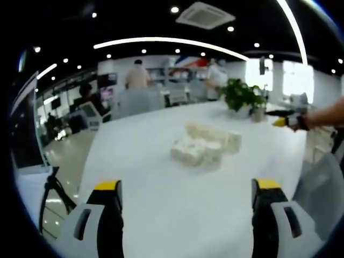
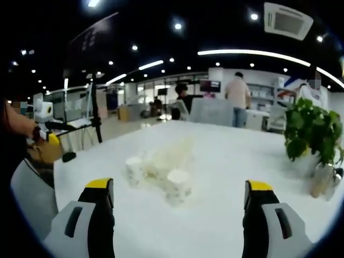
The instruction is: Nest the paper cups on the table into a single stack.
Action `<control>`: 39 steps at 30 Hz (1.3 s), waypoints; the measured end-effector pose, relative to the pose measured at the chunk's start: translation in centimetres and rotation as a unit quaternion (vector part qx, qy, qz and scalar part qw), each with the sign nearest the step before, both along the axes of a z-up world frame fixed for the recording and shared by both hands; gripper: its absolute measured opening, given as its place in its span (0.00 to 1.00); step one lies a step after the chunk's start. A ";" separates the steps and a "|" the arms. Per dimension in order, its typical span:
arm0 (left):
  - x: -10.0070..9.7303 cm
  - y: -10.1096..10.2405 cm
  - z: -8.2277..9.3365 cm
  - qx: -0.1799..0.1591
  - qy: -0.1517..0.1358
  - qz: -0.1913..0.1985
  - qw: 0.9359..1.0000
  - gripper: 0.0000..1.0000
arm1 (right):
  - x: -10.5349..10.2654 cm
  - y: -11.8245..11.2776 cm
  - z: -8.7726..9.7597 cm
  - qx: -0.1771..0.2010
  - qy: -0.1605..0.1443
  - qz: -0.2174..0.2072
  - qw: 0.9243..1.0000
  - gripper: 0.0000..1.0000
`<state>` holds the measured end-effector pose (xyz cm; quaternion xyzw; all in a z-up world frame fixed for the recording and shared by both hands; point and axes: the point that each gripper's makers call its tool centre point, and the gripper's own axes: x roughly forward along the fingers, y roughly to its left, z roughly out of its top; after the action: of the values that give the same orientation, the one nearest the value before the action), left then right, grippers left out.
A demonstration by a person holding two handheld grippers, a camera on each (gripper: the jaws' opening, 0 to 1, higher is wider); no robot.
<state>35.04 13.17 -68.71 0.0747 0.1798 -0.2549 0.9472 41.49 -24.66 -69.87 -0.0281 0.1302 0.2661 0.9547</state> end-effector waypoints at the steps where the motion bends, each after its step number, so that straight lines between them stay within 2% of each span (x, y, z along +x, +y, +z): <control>1: 0.1 0.0 0.0 0.001 -0.003 -0.002 1.000 0.99 | 0.3 0.2 -0.1 0.001 0.004 0.004 1.000 0.99; 3: 0.3 -0.1 0.0 0.001 -0.002 -0.001 1.000 0.99 | 0.4 0.9 -0.7 0.008 0.022 0.020 1.000 0.97; 6: 0.5 -0.2 -0.1 -0.004 0.003 0.003 1.000 0.99 | 1.6 1.2 -1.4 -0.008 0.015 0.025 1.000 0.97; 9: 0.8 -0.1 -0.1 -0.002 -0.001 0.012 1.000 0.99 | 2.5 1.3 -1.8 -0.009 0.020 0.025 0.999 0.97; 14: 0.8 -0.3 -0.4 -0.005 0.003 0.012 1.000 0.99 | 3.9 1.3 -1.9 -0.014 0.012 0.024 1.000 0.96; 15: 0.8 -0.3 -0.4 -0.005 0.004 0.011 1.000 0.99 | 4.3 1.2 -1.6 -0.015 -0.005 0.019 1.000 0.97; 16: 0.9 -0.3 -0.4 -0.007 0.005 0.012 1.000 0.99 | 4.9 1.2 -0.8 -0.008 -0.037 0.020 0.999 0.99; 18: 1.1 -0.3 -0.2 -0.011 -0.001 0.014 1.000 0.99 | 4.7 1.8 -1.0 0.027 -0.016 0.025 0.999 0.97; 21: 1.3 -0.4 -0.1 -0.015 -0.001 0.016 1.000 0.99 | 5.4 1.6 -1.1 0.012 -0.029 0.019 0.999 0.93; 26: 1.3 -0.3 -0.8 -0.015 0.006 0.019 1.000 0.99 | 6.0 2.5 -2.5 0.008 -0.015 0.028 0.999 0.91; 30: 1.4 -0.4 -0.9 -0.021 0.005 0.022 1.000 0.99 | 6.3 3.3 -4.1 -0.014 -0.001 0.038 0.999 0.86; 32: 1.4 -0.5 -0.9 -0.020 0.001 0.019 1.000 0.99 | 6.7 3.4 -4.9 -0.015 0.005 0.036 0.999 0.83; 39: 1.3 0.0 -1.4 -0.013 0.012 0.019 1.000 0.99 | 7.5 4.1 -7.5 -0.007 0.019 0.034 0.999 0.84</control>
<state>36.37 13.20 -70.12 0.0559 0.1894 -0.2402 0.9504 48.96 -20.57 -77.39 -0.0345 0.1492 0.2980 0.9422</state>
